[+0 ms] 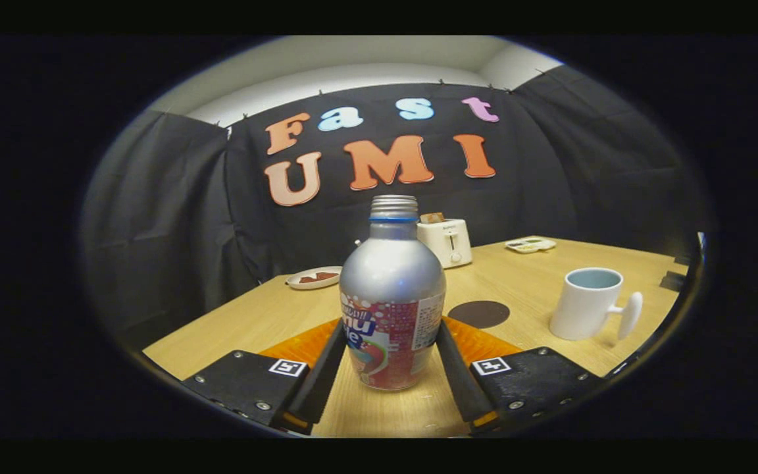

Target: Take the bottle from table, then pour the juice into the cup, finally place the bottle on the coaster

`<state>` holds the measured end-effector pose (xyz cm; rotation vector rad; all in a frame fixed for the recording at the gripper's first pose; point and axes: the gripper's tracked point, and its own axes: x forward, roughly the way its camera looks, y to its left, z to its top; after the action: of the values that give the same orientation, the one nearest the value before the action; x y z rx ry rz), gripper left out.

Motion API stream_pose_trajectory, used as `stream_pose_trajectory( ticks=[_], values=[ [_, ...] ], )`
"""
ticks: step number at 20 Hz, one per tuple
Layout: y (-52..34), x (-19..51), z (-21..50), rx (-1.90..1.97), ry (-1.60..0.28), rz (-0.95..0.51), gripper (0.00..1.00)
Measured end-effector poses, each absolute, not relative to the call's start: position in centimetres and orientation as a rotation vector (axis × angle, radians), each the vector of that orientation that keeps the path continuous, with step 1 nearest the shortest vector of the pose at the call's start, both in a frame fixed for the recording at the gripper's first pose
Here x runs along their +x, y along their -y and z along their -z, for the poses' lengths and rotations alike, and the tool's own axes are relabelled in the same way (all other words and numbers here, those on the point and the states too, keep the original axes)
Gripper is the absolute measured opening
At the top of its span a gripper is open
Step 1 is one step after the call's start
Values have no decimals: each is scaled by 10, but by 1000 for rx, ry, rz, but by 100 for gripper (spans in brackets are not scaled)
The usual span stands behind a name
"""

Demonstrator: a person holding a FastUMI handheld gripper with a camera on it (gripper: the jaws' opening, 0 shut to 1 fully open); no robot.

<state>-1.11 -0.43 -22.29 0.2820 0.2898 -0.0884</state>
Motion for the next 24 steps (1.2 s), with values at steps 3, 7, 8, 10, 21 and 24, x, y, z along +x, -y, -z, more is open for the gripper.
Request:
stream_pose_trajectory(
  ticks=[3, 7, 8, 10, 21, 24],
  values=[
    [4, -8, 228, 384, -320, 85, 77],
    [10, -8, 235, 526, -356, 86, 76],
    [11, -6, 233, 571, -352, 86, 76],
    [15, -3, 233, 665, -344, 89, 76],
    [51, -5, 238, 1170, -246, 195, 75],
    [60, -7, 229, 1280, -191, 218, 75]
  ],
)
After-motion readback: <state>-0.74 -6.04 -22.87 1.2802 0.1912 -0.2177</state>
